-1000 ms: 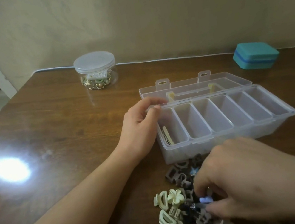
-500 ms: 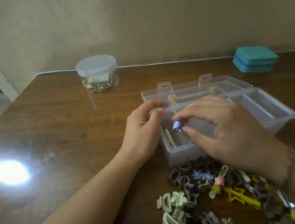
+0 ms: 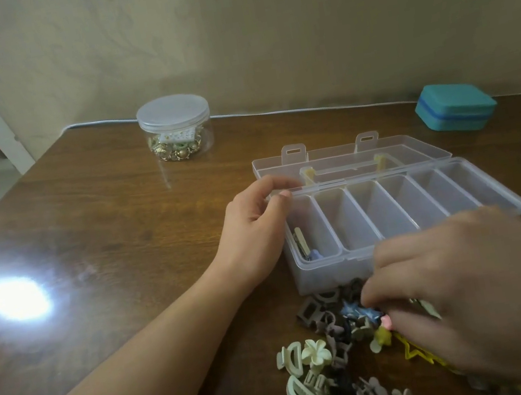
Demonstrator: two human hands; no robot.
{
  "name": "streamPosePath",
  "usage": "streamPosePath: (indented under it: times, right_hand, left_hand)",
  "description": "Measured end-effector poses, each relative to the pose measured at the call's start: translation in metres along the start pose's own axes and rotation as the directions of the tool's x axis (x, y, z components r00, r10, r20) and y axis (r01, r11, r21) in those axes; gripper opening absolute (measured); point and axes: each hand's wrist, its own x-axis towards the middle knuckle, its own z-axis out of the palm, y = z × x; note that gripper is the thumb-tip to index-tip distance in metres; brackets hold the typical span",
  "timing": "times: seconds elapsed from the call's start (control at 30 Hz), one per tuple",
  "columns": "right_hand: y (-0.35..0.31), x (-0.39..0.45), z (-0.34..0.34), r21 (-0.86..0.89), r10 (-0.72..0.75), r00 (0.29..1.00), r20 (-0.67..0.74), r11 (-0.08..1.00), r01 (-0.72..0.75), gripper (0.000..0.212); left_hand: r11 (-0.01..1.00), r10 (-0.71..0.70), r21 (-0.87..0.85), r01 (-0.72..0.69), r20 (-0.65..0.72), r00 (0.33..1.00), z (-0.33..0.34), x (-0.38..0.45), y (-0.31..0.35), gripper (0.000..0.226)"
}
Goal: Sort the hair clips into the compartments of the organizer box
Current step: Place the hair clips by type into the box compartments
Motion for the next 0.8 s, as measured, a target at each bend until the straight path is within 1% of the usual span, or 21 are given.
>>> streamPosePath:
  times: [0.03, 0.07, 0.13, 0.2, 0.33, 0.4, 0.47, 0.53, 0.6, 0.67, 0.73, 0.8]
  right_hand:
    - [0.0, 0.003, 0.007, -0.081, 0.029, 0.999, 0.032, 0.996, -0.026, 0.025]
    - [0.002, 0.005, 0.013, -0.107, 0.046, 0.999, 0.022, 0.993, -0.043, 0.03]
    - [0.003, 0.008, 0.023, -0.167, 0.12, 0.989, 0.09, 0.98, -0.103, 0.032]
    - [0.003, 0.011, 0.027, -0.213, 0.145, 0.982, 0.12, 0.97, -0.117, 0.032]
    - [0.0, 0.012, 0.029, -0.233, 0.174, 0.976, 0.129, 0.962, -0.14, 0.037]
    - [-0.001, 0.014, 0.029, -0.251, 0.186, 0.97, 0.154, 0.957, -0.143, 0.031]
    - [0.0, 0.014, 0.029, -0.236, 0.162, 0.976, 0.149, 0.964, -0.124, 0.025]
    - [0.002, 0.01, 0.026, -0.17, 0.124, 0.988, 0.09, 0.98, -0.108, 0.028]
    - [0.008, 0.008, 0.018, -0.036, 0.088, 0.995, -0.045, 0.995, -0.09, 0.032]
    - [0.016, 0.012, 0.013, 0.094, 0.065, 0.987, -0.144, 0.994, -0.052, 0.028]
    - [0.02, 0.019, 0.014, 0.28, 0.094, 0.95, -0.298, 0.96, -0.008, 0.016]
    - [0.021, 0.029, 0.02, 0.41, 0.197, 0.884, -0.423, 0.912, -0.007, 0.014]
  left_hand:
    - [1.0, 0.0, 0.002, 0.0, 0.004, 1.0, 0.0, 0.0, 0.0, 0.028]
    - [1.0, 0.002, 0.002, -0.002, 0.008, 1.0, 0.0, 0.0, 0.0, 0.028]
    - [1.0, 0.004, -0.002, -0.004, 0.007, 1.0, 0.0, 0.0, 0.0, 0.028]
    - [1.0, 0.006, -0.001, -0.006, 0.004, 1.0, 0.0, 0.0, 0.001, 0.027]
    - [1.0, 0.001, 0.002, -0.001, 0.001, 1.0, 0.001, 0.0, 0.0, 0.032]
    - [1.0, 0.0, 0.009, 0.0, 0.001, 1.0, 0.001, 0.0, 0.0, 0.034]
    - [1.0, -0.001, 0.01, 0.001, 0.002, 1.0, 0.001, 0.0, 0.0, 0.033]
    - [1.0, -0.002, 0.006, 0.002, 0.001, 1.0, 0.001, 0.0, 0.0, 0.032]
    - [1.0, 0.001, 0.007, -0.001, -0.003, 1.0, 0.001, 0.0, 0.0, 0.031]
    - [1.0, 0.003, 0.009, -0.003, -0.007, 1.0, 0.002, 0.0, 0.0, 0.03]
    - [1.0, 0.009, 0.013, -0.009, -0.004, 1.0, 0.001, 0.0, 0.0, 0.029]
    - [1.0, 0.009, 0.009, -0.009, 0.002, 1.0, 0.001, 0.0, 0.0, 0.029]
